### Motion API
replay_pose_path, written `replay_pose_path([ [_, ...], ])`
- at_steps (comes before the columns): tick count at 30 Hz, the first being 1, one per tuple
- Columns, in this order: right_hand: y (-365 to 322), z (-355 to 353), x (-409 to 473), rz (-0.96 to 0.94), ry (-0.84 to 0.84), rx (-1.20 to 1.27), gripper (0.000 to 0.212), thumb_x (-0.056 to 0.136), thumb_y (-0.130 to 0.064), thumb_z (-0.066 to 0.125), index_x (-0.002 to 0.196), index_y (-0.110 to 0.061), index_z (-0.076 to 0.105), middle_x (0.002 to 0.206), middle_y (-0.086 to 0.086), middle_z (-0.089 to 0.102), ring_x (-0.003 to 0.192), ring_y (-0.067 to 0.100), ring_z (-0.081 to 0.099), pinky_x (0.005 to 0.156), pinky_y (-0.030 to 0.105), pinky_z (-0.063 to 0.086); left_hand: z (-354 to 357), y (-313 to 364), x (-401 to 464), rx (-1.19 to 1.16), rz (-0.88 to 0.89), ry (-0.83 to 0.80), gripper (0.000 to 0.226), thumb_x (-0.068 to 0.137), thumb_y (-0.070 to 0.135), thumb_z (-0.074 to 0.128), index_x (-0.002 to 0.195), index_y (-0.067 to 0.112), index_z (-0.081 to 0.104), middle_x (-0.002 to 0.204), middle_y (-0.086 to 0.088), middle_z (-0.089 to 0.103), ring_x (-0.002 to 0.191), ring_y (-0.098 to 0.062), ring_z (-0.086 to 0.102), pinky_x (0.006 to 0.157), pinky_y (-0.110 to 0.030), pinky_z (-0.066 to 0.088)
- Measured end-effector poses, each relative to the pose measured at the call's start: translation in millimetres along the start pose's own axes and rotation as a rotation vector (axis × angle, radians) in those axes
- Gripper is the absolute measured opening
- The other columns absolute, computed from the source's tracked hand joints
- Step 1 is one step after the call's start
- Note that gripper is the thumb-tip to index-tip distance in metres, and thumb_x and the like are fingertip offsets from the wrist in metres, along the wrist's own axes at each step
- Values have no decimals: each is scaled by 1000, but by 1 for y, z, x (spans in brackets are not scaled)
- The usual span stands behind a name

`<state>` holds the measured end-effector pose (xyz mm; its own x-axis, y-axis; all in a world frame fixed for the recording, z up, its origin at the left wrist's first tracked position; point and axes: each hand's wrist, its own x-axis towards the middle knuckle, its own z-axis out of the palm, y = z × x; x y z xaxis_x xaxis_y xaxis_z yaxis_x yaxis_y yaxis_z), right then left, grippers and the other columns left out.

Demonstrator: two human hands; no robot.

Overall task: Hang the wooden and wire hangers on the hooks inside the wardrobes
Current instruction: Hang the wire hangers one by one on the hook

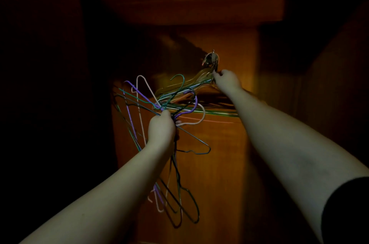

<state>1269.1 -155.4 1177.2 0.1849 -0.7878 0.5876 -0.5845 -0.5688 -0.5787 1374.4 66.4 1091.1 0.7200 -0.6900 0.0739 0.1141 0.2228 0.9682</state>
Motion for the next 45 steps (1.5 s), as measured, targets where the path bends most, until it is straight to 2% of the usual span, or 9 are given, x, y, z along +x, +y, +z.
replay_pose_path([
  [12, 2, -4, -3, -18, 16, -97, 41, 99, -46, 44, 109, -11, 63, 96, 8, 64, 85, 25, 58, 64, 31, 40, -4, -12, -1, 12, -5, -34, 27, 99, 21, 40, 89, 5, 59, 65, -4, 62, 51, -18, 44, 52, -29, 33],
  [15, 2, -7, -18, -67, 134, 2, 39, 97, -47, 49, 112, -13, 61, 110, 7, 62, 97, 23, 59, 75, 34, 48, -7, -18, -6, -9, -47, -59, 27, 98, 21, 41, 86, 5, 58, 64, -5, 63, 53, -20, 48, 52, -29, 35],
  [17, 0, -6, -45, -104, 136, 138, 33, 98, -43, 49, 106, -14, 61, 103, 6, 62, 86, 19, 57, 68, 28, 41, -13, -26, -11, -48, -88, -102, 24, 98, 21, 43, 87, 5, 58, 61, -4, 63, 51, -18, 47, 48, -26, 35],
  [23, 17, 23, -159, -28, -318, 357, 27, 99, -34, 52, 81, -18, 64, 73, -1, 60, 65, 13, 52, 61, 29, 39, -37, -71, -20, -131, -140, -290, 20, 97, 19, 45, 101, 8, 61, 58, 1, 54, 43, -13, 41, 40, -23, 32],
  [27, 31, 47, -207, 108, -575, 438, 27, 101, -36, 47, 83, -22, 64, 81, -5, 63, 71, 11, 54, 65, 27, 40, -48, -93, -36, -153, -136, -332, 23, 98, 18, 46, 90, 9, 66, 57, 1, 52, 42, -13, 41, 43, -22, 33],
  [30, 37, 60, -225, 176, -659, 549, 25, 99, -36, 49, 90, -24, 69, 81, -8, 67, 77, 12, 57, 74, 34, 40, -52, -109, -41, -155, -169, -343, 35, 98, 16, 46, 77, 13, 74, 56, -1, 53, 42, -13, 39, 44, -23, 33],
  [33, 36, 69, -237, 207, -740, 651, 24, 94, -41, 58, 86, -23, 72, 85, -2, 70, 84, 17, 59, 82, 38, 40, -56, -126, -41, -124, -196, -404, 26, 95, 19, 49, 98, 1, 67, 56, -3, 51, 42, -14, 40, 44, -25, 35],
  [39, 36, 79, -250, 276, -827, 771, 12, 86, -26, 69, 76, -21, 72, 69, -1, 65, 74, 18, 57, 77, 39, 41, -65, -145, -47, 7, -163, -502, 33, 91, 26, 52, 94, -4, 65, 55, -11, 52, 41, -18, 43, 50, -30, 40],
  [45, 41, 83, -255, 264, -818, 723, 10, 87, -10, 59, 78, -12, 63, 71, 8, 56, 72, 24, 49, 62, 30, 39, -62, -156, -45, 24, -272, -408, 31, 95, 16, 52, 111, -8, 64, 96, -32, 67, 61, -30, 63, 62, -36, 56],
])
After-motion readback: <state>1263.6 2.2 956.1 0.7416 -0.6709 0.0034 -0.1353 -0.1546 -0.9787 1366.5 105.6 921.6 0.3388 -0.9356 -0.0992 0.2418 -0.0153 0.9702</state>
